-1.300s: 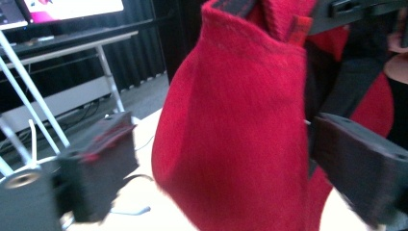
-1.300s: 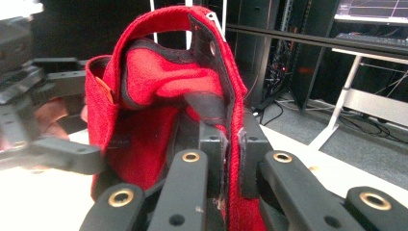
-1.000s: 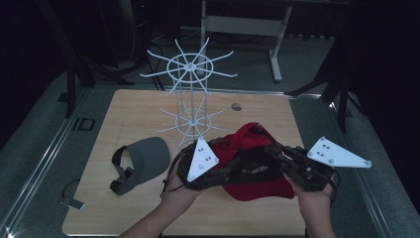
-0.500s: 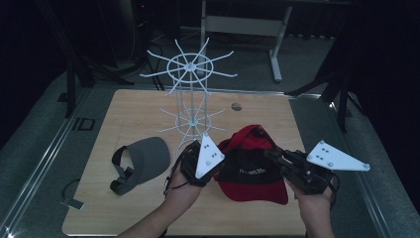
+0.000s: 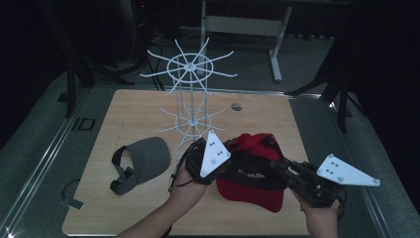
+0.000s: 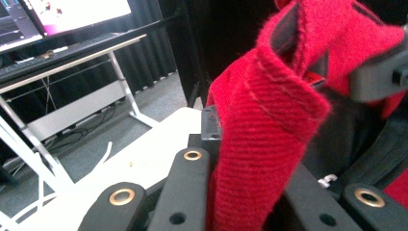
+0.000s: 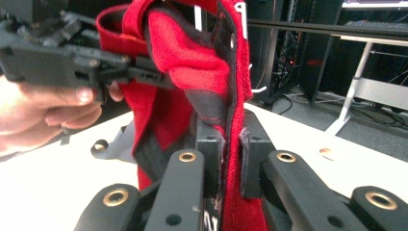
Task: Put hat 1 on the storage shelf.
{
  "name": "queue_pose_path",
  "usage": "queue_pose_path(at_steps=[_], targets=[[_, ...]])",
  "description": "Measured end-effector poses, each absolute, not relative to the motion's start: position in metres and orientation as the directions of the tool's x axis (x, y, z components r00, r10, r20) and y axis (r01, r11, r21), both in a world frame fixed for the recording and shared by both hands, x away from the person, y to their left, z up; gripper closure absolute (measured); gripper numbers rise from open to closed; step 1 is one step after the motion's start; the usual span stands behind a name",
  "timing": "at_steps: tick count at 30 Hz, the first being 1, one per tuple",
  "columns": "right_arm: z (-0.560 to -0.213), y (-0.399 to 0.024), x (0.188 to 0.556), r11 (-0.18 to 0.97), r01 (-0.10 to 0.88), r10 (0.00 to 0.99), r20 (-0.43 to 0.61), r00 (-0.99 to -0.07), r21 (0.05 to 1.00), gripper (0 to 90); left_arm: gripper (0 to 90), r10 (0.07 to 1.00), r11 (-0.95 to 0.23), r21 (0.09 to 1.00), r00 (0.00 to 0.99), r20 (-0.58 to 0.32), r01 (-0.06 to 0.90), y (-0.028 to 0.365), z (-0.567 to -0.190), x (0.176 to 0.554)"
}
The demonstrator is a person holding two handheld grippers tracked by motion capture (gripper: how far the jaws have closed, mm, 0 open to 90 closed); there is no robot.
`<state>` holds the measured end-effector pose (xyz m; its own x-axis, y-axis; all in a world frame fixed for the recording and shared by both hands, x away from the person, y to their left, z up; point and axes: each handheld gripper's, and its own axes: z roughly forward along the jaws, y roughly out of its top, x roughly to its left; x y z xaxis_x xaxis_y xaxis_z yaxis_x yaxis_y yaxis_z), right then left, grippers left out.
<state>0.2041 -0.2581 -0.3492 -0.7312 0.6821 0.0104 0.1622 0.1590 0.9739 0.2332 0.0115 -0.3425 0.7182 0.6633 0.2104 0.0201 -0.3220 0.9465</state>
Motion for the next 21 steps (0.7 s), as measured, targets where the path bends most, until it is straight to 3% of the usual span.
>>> queue_pose_path(at_steps=[12, 17, 21], targets=[[-0.356, -0.266, 0.186, 0.21, 0.155, 0.63, -0.012, -0.776, 0.965, 72.6, 86.8, 0.637, -0.334, 0.942, 0.73, 0.247, -0.028, 0.009, -0.339, 0.223], [-0.357, -0.27, 0.183, 0.212, 0.162, 0.58, 0.009, -0.815, 0.964, 57.6, 86.8, 0.616, -0.307, 0.951, 0.757, 0.218, -0.025, 0.011, -0.337, 0.222], [-0.355, -0.275, 0.179, 0.212, 0.147, 0.554, 0.005, -0.832, 0.966, 52.7, 86.7, 0.606, -0.308, 0.951, 0.766, 0.214, -0.022, 0.014, -0.336, 0.222]])
